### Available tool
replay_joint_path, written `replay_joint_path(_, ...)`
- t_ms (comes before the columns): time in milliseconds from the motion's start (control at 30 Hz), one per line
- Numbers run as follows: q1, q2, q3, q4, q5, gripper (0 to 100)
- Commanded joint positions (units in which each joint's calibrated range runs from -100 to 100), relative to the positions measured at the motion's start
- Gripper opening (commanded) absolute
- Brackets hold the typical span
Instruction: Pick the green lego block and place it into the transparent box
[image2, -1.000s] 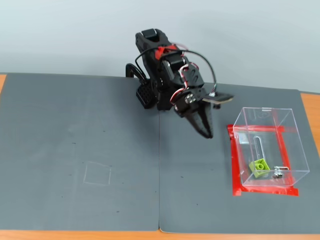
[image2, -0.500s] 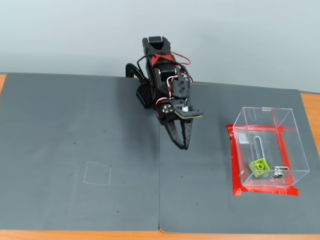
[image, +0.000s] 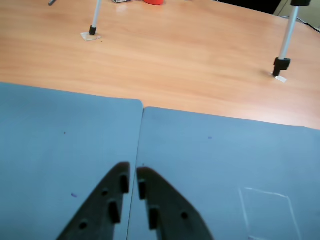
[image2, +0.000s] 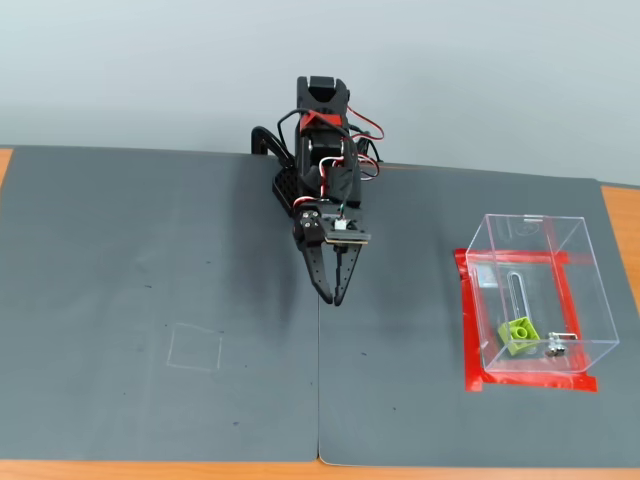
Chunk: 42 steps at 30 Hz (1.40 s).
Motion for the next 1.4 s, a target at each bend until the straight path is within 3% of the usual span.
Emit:
replay_joint_path(0, 2.6, -0.7, 0.4, -0.1, -1.0, 2)
replay_joint_path(167, 4.5, -0.7, 0.4, 1.0, -1.4, 2)
replay_joint_path(400, 4.0, -0.7, 0.4, 14.3, -1.5, 2)
replay_joint_path(667, 4.5, -0.7, 0.4, 20.4, -4.1, 2)
replay_joint_path(1367, 4.0, -0.6, 0.4, 21.0, -4.5, 2)
